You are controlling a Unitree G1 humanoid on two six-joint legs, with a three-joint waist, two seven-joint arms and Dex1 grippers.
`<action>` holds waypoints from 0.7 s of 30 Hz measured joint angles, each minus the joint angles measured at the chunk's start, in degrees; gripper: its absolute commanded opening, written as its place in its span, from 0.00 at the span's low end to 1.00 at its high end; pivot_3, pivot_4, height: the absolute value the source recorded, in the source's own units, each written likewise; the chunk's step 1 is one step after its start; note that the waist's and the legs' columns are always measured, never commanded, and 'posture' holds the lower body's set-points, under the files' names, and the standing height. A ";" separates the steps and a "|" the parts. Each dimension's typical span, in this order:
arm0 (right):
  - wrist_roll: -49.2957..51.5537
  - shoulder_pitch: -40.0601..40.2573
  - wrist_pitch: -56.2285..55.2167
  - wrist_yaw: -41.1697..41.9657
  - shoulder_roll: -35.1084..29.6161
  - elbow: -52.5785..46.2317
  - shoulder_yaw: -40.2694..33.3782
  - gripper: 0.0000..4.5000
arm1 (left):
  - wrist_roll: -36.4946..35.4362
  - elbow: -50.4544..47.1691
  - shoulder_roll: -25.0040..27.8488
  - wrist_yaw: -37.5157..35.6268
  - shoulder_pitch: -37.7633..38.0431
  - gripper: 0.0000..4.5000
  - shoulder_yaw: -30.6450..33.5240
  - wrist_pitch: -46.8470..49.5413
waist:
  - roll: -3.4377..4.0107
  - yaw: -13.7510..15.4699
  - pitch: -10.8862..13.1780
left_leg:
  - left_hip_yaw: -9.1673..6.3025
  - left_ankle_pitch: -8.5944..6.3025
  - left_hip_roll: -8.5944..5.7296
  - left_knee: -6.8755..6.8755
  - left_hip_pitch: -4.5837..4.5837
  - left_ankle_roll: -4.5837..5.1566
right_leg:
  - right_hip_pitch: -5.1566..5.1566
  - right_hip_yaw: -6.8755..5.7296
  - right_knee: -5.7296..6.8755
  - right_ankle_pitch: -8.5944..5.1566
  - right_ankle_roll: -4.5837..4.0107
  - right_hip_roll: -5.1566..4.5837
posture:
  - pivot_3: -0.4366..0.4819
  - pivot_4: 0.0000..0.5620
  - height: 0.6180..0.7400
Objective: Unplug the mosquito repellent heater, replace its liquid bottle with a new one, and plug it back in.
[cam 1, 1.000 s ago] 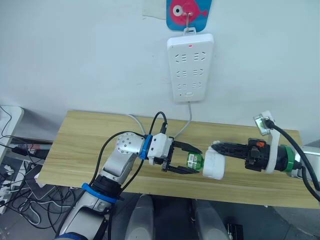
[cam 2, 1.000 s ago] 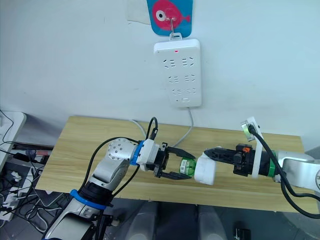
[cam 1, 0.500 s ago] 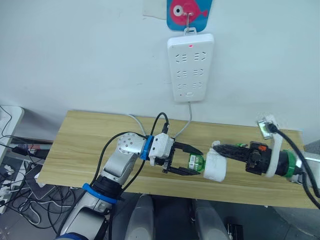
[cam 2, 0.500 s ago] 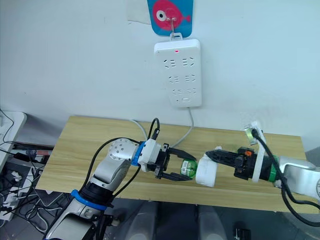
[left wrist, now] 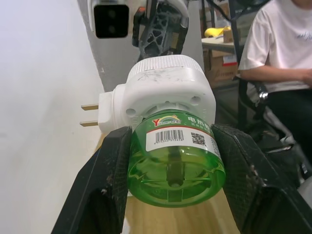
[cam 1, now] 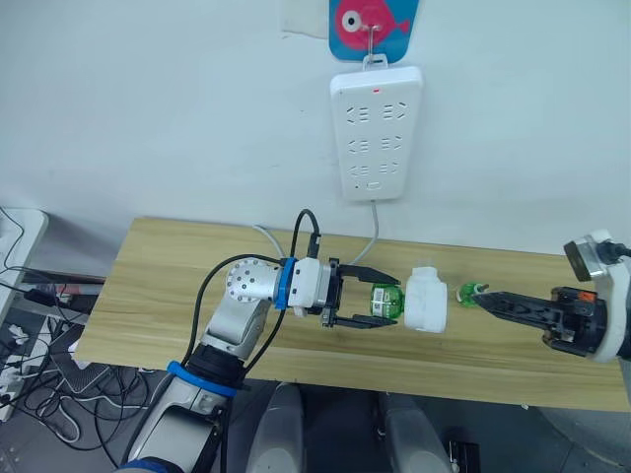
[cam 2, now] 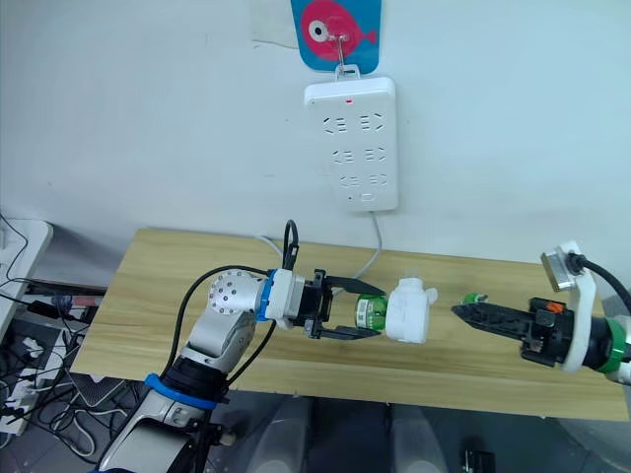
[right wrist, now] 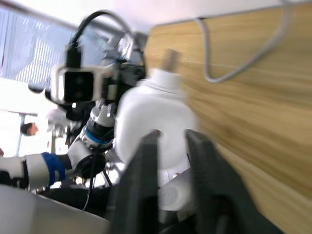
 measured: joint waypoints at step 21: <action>0.00 -2.02 -2.99 0.81 4.13 -6.34 5.52 1.00 | 0.69 8.47 -2.35 -1.91 -3.27 0.50 -0.48 -15.19 | 0.00 -0.15 0.00 | -0.02 0.00 0.00 0.00 -0.01 0.00 | 0.00 0.00 0.00 0.00 0.00 0.02 | 0.59 0.61 1.00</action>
